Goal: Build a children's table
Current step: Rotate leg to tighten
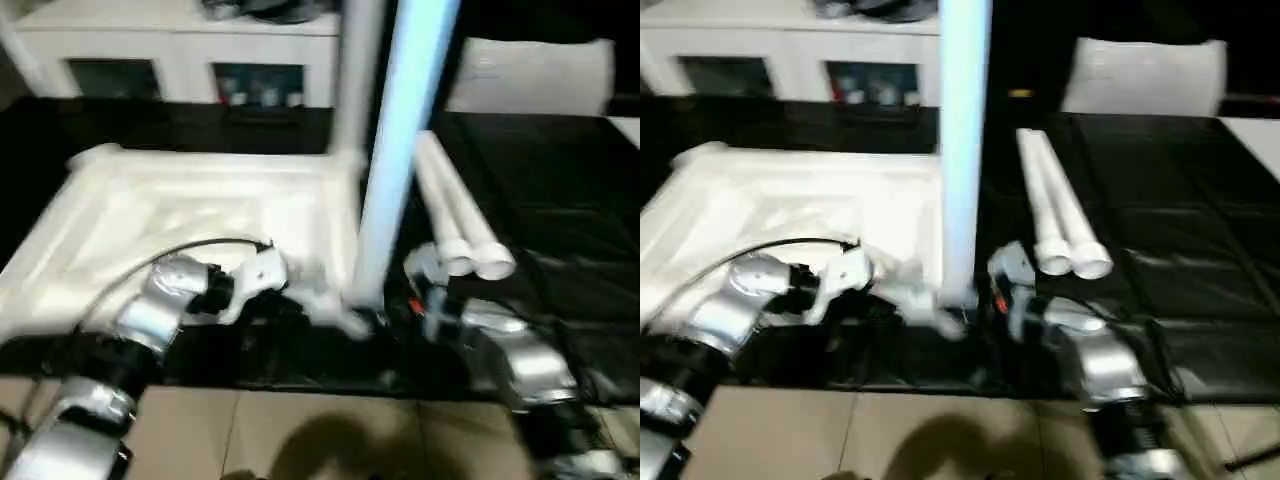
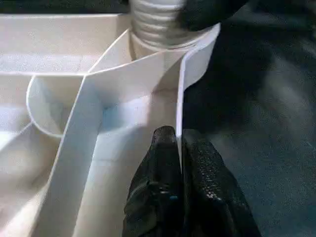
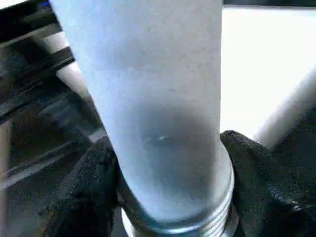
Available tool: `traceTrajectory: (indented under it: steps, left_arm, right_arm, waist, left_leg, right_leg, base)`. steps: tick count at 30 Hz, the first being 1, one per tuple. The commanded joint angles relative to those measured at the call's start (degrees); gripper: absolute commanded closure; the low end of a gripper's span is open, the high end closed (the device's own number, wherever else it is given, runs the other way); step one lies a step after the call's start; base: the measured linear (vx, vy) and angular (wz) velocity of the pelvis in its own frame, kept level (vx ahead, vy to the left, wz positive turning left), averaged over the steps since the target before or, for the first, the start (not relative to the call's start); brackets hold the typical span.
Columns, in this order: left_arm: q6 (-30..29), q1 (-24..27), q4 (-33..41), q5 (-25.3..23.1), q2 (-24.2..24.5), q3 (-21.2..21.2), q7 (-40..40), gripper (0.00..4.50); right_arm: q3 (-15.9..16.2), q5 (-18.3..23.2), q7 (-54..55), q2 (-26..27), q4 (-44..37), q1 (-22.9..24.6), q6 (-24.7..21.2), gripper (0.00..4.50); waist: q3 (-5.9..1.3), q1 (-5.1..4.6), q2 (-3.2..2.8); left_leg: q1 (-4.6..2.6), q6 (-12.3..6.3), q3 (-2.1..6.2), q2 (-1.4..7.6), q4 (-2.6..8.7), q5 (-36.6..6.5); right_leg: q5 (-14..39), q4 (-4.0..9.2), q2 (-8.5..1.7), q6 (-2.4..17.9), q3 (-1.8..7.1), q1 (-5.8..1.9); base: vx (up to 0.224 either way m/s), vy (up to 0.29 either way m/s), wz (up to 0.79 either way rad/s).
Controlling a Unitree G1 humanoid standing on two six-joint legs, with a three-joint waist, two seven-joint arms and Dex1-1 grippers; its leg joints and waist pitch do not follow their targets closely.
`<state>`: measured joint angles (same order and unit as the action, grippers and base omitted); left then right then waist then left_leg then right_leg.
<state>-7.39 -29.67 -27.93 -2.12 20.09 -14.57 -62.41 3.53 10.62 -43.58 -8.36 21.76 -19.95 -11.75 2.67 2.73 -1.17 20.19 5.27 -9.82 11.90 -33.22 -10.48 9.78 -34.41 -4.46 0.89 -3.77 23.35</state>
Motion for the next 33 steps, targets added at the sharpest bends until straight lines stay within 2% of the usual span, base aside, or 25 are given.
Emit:
traceTrajectory:
  steps: [1,2,3,7,8,10,11,13,15,16,18,19,21,24,25,28,30,32,33]
  left_arm:
    - [-4.70,-1.03,4.67,0.91,-4.83,2.53,10.42,4.50]
    - [-7.57,-1.02,5.68,0.29,-6.47,3.77,14.17,4.50]
    - [-9.24,-0.96,6.34,-0.31,-7.43,4.38,16.33,4.50]
    - [-12.97,-0.75,8.71,-1.95,-9.48,4.60,21.16,4.50]
    - [-13.37,-0.81,9.06,-2.45,-9.80,4.39,21.83,4.50]
    - [-14.34,-0.60,10.32,-3.56,-9.79,3.37,22.32,4.50]
    - [-15.19,-0.30,11.42,-4.03,-9.46,2.71,22.26,4.50]
    - [-15.47,-0.18,11.82,-4.20,-9.32,2.61,22.12,4.50]
    - [-14.27,0.11,11.99,-4.32,-7.65,2.10,19.92,4.50]
    - [-14.27,0.11,11.99,-4.32,-7.65,2.10,19.92,4.50]
    - [-11.87,0.46,11.62,-3.66,-5.58,1.76,16.36,4.50]
    - [-8.85,0.61,10.82,-3.14,-3.50,1.32,12.88,4.50]
    - [-7.40,0.63,10.48,-2.98,-2.63,0.94,11.64,4.50]
    - [-3.58,0.94,9.74,-1.77,-0.75,0.11,7.21,4.50]
    - [-1.01,1.27,9.36,-0.77,1.17,-0.78,2.62,4.50]
    - [2.96,1.30,8.05,-0.17,3.80,-2.45,-2.95,4.50]
    - [4.45,0.98,7.12,0.12,4.59,-2.92,-5.21,4.50]
    - [7.69,-0.40,4.36,0.67,6.25,-4.06,-11.41,4.50]
    - [8.40,-0.86,3.69,0.58,6.69,-4.54,-12.90,4.50]
  right_arm:
    - [5.04,0.22,2.75,5.92,0.55,-2.31,-0.30,1.78]
    - [4.83,-0.70,5.55,7.42,1.50,-3.11,-0.57,1.78]
    - [4.65,-1.30,7.43,8.29,1.93,-3.53,-1.25,1.78]
    - [5.02,-3.05,10.92,10.15,2.25,-4.00,-1.93,1.78]
    - [4.78,-3.02,11.11,10.43,2.16,-3.89,-1.64,1.22]
    - [3.64,-2.79,11.85,10.76,2.14,-3.77,-0.94,1.08]
    - [3.04,-2.77,12.34,10.40,2.01,-3.69,-0.42,0.87]
    - [2.97,-2.84,12.54,10.07,1.84,-3.61,-0.19,0.71]
    - [2.78,-3.04,11.74,8.06,0.18,-2.59,0.66,0.57]
    - [2.78,-3.04,11.74,8.06,0.18,-2.59,0.66,0.51]
    - [2.27,-2.34,8.63,5.04,-2.32,-1.16,1.39,0.26]
    - [1.72,-1.52,4.53,1.79,-4.49,-0.03,2.06,0.10]
    - [1.51,-1.21,2.86,0.55,-5.17,0.30,2.34,0.04]
    - [1.13,-0.35,-1.40,-2.69,-5.94,0.50,2.77,0.04]
    - [0.90,0.68,-5.83,-5.81,-6.53,0.50,2.50,0.04]
    - [1.39,1.49,-11.52,-10.05,-6.57,0.03,2.27,0.04]
    - [1.84,1.66,-14.02,-11.76,-6.14,-0.50,2.28,0.04]
    - [3.90,1.49,-21.00,-15.56,-5.06,-2.19,2.34,0.04]
    - [4.64,1.24,-22.74,-16.25,-4.64,-2.68,2.65,0.04]
  waist:
    - [-3.37,0.17,-0.17]
    - [-3.61,-0.09,0.06]
    - [-3.58,-0.16,0.13]
    - [-3.89,-0.05,0.12]
    - [-3.95,-0.01,0.03]
    - [-4.07,0.06,-0.05]
    - [-4.09,-0.03,-0.34]
    - [-4.02,-0.29,-0.15]
    - [-4.10,-0.47,-0.16]
    - [-4.19,-0.45,-0.45]
    - [-4.29,-0.39,-0.53]
    - [-4.23,-0.18,-0.73]
    - [-4.29,-0.24,-0.71]
    - [-4.09,0.01,-0.93]
    - [-4.11,0.13,-0.85]
    - [-3.97,0.73,-0.82]
    - [-3.74,1.20,-0.85]
    - [-3.68,1.64,-0.61]
    - [-3.66,2.03,-0.70]
  left_leg:
    - [0.23,0.22,0.19,0.61,3.94,-12.91]
    - [0.04,-0.08,0.06,0.64,3.74,-12.27]
    - [0.25,-0.59,0.00,0.52,3.66,-10.86]
    - [0.45,-2.30,-0.09,0.46,3.43,-7.75]
    - [0.48,-2.70,-0.07,0.52,3.37,-6.92]
    - [0.49,-3.34,-0.09,0.62,3.30,-6.10]
    - [0.66,-3.67,0.02,0.63,3.26,-5.78]
    - [0.78,-3.74,0.04,0.54,3.32,-6.03]
    - [0.74,-4.07,-0.04,0.46,3.14,-6.25]
    - [0.76,-4.18,-0.01,0.41,3.06,-5.92]
    - [0.84,-4.93,0.07,0.42,2.96,-5.23]
    - [0.69,-5.34,0.05,0.51,2.90,-5.91]
    - [0.67,-5.66,-0.02,0.65,2.82,-6.02]
    - [0.46,-5.11,0.04,0.70,2.94,-8.29]
    - [0.50,-5.01,0.07,0.71,2.98,-8.99]
    - [0.24,-4.87,-0.08,0.86,2.94,-9.58]
    - [0.17,-4.00,-0.13,0.98,3.10,-11.66]
    - [0.04,-3.40,-0.20,1.05,3.12,-12.72]
    - [0.01,-3.26,-0.21,0.99,3.13,-12.97]
  right_leg:
    - [21.92,4.70,-3.04,8.46,2.00,-2.92]
    - [19.78,4.69,-2.97,9.15,2.06,-2.96]
    - [16.98,4.40,-2.76,9.81,2.10,-3.07]
    - [11.27,3.91,-2.67,10.83,2.13,-3.39]
    - [9.23,3.73,-2.65,11.35,2.09,-3.42]
    - [7.04,3.50,-2.72,12.00,2.09,-3.54]
    - [5.03,3.31,-2.77,12.56,2.04,-3.72]
    - [4.84,3.31,-2.64,12.57,1.93,-3.82]
    - [5.38,3.45,-2.75,12.58,1.99,-3.83]
    - [4.92,3.38,-2.74,12.64,2.01,-3.86]
    - [2.82,3.26,-2.58,12.71,1.92,-3.90]
    - [2.75,3.41,-2.57,12.72,1.91,-3.83]
    - [0.88,3.05,-2.59,13.76,2.01,-3.70]
    - [3.61,3.39,-2.68,14.01,1.87,-3.57]
    - [4.37,3.39,-2.68,13.95,1.90,-3.68]
    - [4.80,3.34,-2.63,13.87,1.98,-3.38]
    - [8.45,3.62,-2.80,13.35,1.97,-3.27]
    - [11.04,3.81,-2.83,12.59,2.03,-3.20]
    - [12.36,3.93,-2.85,12.24,2.00,-3.16]
  base:
    - [0.000,0.000,0.00]
    - [0.000,0.000,0.00]
    - [0.000,0.000,0.00]
    - [0.000,0.000,0.00]
    - [0.000,0.000,0.00]
    - [0.000,0.000,0.00]
    - [0.000,0.000,0.00]
    - [0.000,0.000,0.00]
    - [0.000,0.000,0.00]
    - [0.000,0.000,0.00]
    - [0.000,0.000,0.00]
    - [0.000,0.000,0.00]
    - [0.000,0.000,0.00]
    - [0.000,0.000,0.00]
    - [0.000,0.000,0.00]
    - [0.000,0.000,0.00]
    - [0.000,0.000,0.00]
    - [0.000,0.000,0.00]
    - [0.000,0.000,0.00]
